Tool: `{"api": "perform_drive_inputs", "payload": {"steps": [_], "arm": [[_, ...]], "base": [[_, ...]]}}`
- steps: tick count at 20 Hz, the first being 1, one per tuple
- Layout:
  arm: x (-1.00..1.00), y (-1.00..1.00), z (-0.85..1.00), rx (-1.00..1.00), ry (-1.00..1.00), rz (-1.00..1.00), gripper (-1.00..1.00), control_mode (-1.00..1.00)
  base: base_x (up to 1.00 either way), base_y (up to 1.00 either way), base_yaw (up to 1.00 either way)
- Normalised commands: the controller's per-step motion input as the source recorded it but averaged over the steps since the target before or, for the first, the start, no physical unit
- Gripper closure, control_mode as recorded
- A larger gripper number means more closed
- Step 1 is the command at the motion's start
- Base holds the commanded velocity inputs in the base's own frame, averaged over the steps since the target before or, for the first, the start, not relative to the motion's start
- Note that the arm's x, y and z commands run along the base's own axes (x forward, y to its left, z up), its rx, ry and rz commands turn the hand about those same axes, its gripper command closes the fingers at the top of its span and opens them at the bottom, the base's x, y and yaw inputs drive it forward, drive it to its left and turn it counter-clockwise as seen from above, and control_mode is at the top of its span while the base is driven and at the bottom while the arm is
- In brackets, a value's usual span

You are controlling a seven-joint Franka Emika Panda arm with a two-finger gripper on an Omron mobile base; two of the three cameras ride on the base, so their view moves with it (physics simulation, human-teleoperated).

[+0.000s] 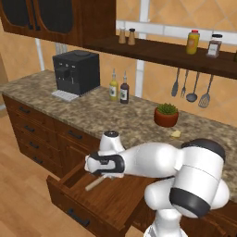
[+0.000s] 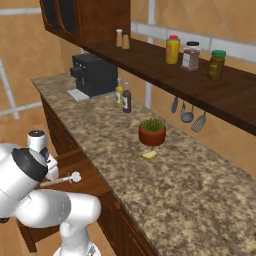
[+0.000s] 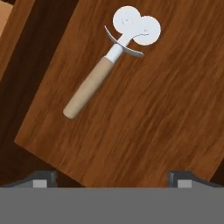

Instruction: Pick the pizza cutter from the drawer and place it on the counter.

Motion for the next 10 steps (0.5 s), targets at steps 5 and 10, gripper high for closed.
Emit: {"api": "perform_drive_inputs", "payload": {"steps": [5, 10], "arm": [[0.14, 0.0, -0.27, 0.0, -0.05, -0.01, -1.0, -1.0], [0.32, 0.0, -0.05, 0.0, 0.0, 0.0, -1.0, -1.0]], "base": [[0.0, 0.0, 0.0], [0.0, 0.0, 0.0]]}}
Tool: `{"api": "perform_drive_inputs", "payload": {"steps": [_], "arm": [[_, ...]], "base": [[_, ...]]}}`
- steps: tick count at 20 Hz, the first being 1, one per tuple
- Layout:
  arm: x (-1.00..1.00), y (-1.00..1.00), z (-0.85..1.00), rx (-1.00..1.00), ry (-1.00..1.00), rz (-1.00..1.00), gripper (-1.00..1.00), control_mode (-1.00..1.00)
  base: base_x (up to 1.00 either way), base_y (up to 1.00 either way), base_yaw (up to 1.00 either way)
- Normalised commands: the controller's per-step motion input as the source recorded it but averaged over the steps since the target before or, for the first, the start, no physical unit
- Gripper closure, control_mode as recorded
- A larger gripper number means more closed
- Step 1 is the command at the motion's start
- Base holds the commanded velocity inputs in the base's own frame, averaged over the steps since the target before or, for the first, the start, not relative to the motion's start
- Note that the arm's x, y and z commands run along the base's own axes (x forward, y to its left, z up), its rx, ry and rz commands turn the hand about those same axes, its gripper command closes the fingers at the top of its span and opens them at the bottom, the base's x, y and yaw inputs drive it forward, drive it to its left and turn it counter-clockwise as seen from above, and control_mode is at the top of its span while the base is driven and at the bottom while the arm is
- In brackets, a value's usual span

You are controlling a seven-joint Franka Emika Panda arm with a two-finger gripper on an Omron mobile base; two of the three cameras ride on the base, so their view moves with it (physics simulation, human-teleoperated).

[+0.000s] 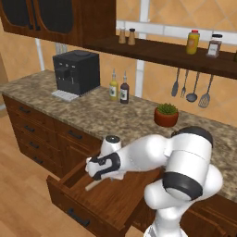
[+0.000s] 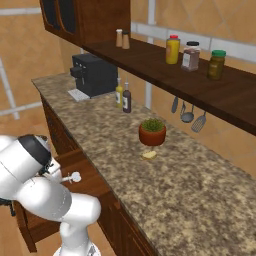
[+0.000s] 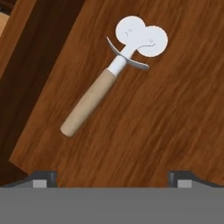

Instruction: Pick the pizza cutter from the drawer and place it on the counter.

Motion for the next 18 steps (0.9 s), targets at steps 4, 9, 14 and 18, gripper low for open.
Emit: {"api": "perform_drive_inputs", "payload": {"steps": [4, 9, 14, 18], "arm": [[0.2, 0.06, -0.12, -0.01, 0.0, 0.0, -1.0, -1.0], [0.14, 0.15, -0.18, -0.03, 0.0, 0.0, -1.0, -1.0], [0.18, 0.06, -0.17, -0.01, 0.0, 0.0, -1.0, -1.0], [0.16, 0.04, -0.24, -0.02, 0.0, 0.0, -1.0, -1.0]], "base": [[0.0, 0.0, 0.0], [0.0, 0.0, 0.0], [0.0, 0.0, 0.0], [0.0, 0.0, 0.0]]}}
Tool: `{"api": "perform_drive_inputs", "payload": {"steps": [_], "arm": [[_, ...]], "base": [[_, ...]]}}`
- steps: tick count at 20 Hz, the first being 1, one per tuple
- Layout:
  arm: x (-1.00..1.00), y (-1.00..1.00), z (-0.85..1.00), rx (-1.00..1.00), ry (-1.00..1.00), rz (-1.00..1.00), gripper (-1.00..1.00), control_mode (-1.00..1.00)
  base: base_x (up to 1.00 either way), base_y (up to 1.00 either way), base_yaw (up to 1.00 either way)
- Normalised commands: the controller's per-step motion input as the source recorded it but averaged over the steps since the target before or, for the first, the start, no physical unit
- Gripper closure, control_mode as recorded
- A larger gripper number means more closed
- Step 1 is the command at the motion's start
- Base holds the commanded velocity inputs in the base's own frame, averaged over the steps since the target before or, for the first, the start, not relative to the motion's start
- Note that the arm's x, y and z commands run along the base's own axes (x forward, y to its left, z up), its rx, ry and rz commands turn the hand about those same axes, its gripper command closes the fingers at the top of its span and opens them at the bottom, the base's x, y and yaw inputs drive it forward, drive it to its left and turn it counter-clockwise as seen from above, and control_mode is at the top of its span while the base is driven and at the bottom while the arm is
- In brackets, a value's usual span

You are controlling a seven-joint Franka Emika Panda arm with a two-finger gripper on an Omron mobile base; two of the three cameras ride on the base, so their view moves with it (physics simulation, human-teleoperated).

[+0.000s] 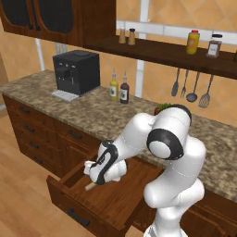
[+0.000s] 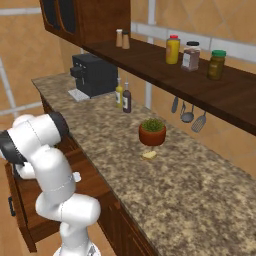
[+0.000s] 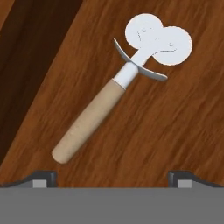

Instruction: Pick the pizza cutter from the drawer and place it on the counter.

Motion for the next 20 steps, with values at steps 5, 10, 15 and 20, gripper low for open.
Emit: {"api": "perform_drive_inputs", "payload": {"steps": [5, 10, 15, 20], "arm": [[0.06, 0.17, -0.32, -0.05, 0.0, 0.0, -1.0, -1.0], [0.24, 0.12, -0.09, -0.02, 0.0, 0.0, -1.0, -1.0], [0.16, 0.38, -0.18, -0.07, 0.0, -0.01, -1.0, -1.0], [0.12, 0.46, -0.21, -0.09, 0.0, -0.02, -1.0, -1.0]], "base": [[0.0, 0.0, 0.0], [0.0, 0.0, 0.0], [0.0, 0.0, 0.0], [0.0, 0.0, 0.0]]}}
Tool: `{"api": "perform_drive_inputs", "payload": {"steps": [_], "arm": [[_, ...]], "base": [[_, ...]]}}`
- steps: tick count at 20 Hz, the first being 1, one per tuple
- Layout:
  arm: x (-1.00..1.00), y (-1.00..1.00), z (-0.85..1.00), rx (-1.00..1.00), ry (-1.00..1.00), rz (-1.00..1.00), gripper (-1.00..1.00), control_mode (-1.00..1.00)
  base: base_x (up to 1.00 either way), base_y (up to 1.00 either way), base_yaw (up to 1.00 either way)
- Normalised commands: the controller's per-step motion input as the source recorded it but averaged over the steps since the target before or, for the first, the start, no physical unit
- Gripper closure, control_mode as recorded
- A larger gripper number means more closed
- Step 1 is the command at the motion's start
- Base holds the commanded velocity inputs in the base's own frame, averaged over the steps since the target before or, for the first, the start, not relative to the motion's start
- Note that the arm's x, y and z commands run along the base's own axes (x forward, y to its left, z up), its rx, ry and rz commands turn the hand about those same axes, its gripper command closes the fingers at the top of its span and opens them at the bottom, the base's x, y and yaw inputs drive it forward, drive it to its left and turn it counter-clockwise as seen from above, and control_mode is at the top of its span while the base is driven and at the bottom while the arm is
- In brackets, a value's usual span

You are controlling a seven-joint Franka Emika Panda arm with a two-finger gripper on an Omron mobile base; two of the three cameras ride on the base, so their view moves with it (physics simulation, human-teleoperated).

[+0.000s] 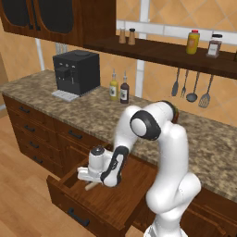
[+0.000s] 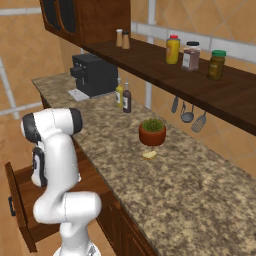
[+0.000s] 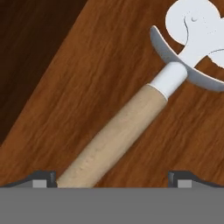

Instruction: Pick the pizza cutter from the drawer and place it on the counter.

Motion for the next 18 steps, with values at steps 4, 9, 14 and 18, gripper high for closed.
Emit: {"api": "perform_drive_inputs", "payload": {"steps": [4, 9, 14, 18], "arm": [[0.07, 0.07, -0.39, -0.04, 0.0, 0.0, -1.0, -1.0], [0.1, 0.0, -0.49, -0.02, 0.0, 0.0, -1.0, -1.0], [-0.05, -0.06, -0.29, -0.01, -0.01, -0.01, 1.0, -1.0], [-0.18, -0.27, 0.0, 0.0, -0.11, -0.11, 1.0, -1.0]], "base": [[0.0, 0.0, 0.0], [0.0, 0.0, 0.0], [0.0, 0.0, 0.0], [0.0, 0.0, 0.0]]}}
